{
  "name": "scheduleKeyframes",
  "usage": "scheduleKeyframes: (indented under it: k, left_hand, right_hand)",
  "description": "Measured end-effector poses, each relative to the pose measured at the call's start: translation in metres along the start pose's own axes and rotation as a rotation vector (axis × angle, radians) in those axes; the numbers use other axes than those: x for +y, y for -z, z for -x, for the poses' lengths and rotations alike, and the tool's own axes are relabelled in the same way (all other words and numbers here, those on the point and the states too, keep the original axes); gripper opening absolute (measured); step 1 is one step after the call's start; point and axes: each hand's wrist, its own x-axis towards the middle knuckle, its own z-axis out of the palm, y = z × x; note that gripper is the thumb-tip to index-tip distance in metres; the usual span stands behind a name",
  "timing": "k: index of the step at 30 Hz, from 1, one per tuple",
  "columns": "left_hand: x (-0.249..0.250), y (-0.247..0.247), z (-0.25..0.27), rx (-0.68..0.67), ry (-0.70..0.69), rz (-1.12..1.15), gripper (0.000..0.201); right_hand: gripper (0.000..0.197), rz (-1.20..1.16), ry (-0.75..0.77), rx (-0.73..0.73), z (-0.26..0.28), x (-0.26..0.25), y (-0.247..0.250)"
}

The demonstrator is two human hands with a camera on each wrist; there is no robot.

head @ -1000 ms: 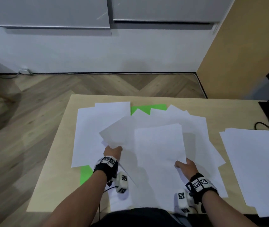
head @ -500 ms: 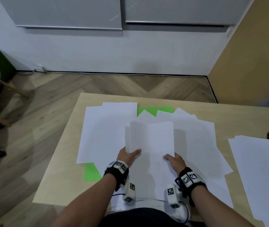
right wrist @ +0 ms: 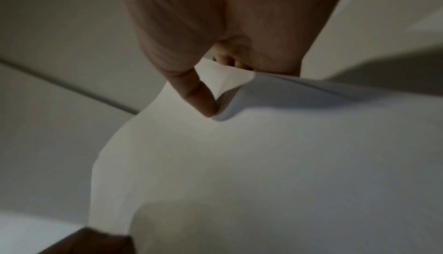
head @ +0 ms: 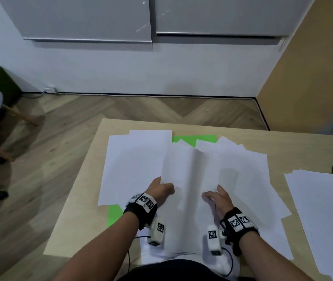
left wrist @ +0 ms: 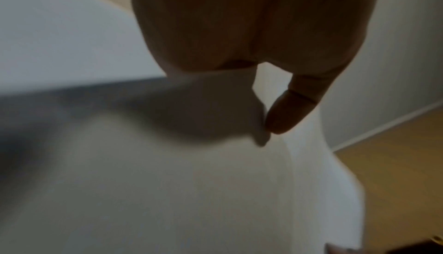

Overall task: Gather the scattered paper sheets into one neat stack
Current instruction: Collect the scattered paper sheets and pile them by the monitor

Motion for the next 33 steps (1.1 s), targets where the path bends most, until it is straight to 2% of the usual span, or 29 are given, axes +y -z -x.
scheduleKeyframes:
  k: [1, 2, 4, 6, 9, 12, 14, 17, 20, 23, 27, 30, 33]
  left_hand:
    - [0.007, -0.001, 0.004, 0.012, -0.027, 0.005, 0.024]
    - [0.015, 0.0, 0.007, 0.021, -0.067, -0.008, 0.018]
    - [0.033, 0.005, 0.005, 0.073, -0.148, -0.067, 0.021]
    - [0.055, 0.01, 0.007, 0.092, -0.261, -0.091, 0.02]
    - [0.08, 0.01, 0.015, 0.12, -0.42, -0.01, 0.021]
    - [0.093, 0.007, 0.024, 0.124, -0.554, 0.016, 0.019]
    - [0.091, 0.008, 0.025, 0.129, -0.569, 0.01, 0.022]
    - [0.073, 0.01, 0.017, 0.188, -0.493, -0.037, 0.034]
    - [0.057, 0.008, 0.013, 0.18, -0.446, -0.126, 0.03]
    - [0.058, 0.005, 0.017, 0.198, -0.454, -0.075, 0.028]
    - [0.061, 0.009, 0.015, 0.201, -0.481, 0.009, 0.049]
    - [0.051, 0.007, 0.01, 0.199, -0.397, 0.031, 0.061]
    - [0.047, 0.003, 0.008, 0.203, -0.353, 0.029, 0.058]
  right_hand:
    - [0.022, 0.009, 0.056, 0.032, 0.001, -0.006, -0.002]
    - [0.018, 0.034, 0.107, 0.071, 0.002, -0.012, -0.004]
    - [0.015, 0.114, 0.245, 0.127, 0.003, -0.031, -0.004]
    - [0.019, 0.184, 0.397, 0.192, 0.009, -0.054, -0.005]
    - [0.021, 0.092, 0.616, 0.251, 0.027, -0.082, -0.008]
    - [0.034, 0.008, 0.745, 0.275, 0.039, -0.09, -0.009]
    - [0.039, -0.032, 0.745, 0.277, 0.038, -0.083, -0.01]
    - [0.039, -0.032, 0.621, 0.245, 0.027, -0.065, -0.013]
    - [0.03, 0.041, 0.514, 0.224, 0.015, -0.055, -0.015]
    - [0.029, 0.01, 0.531, 0.256, 0.018, -0.061, -0.013]
    - [0.035, -0.068, 0.584, 0.237, 0.02, -0.065, -0.012]
    - [0.037, -0.019, 0.523, 0.22, 0.013, -0.058, -0.017]
    - [0.03, -0.008, 0.471, 0.215, 0.011, -0.056, -0.02]
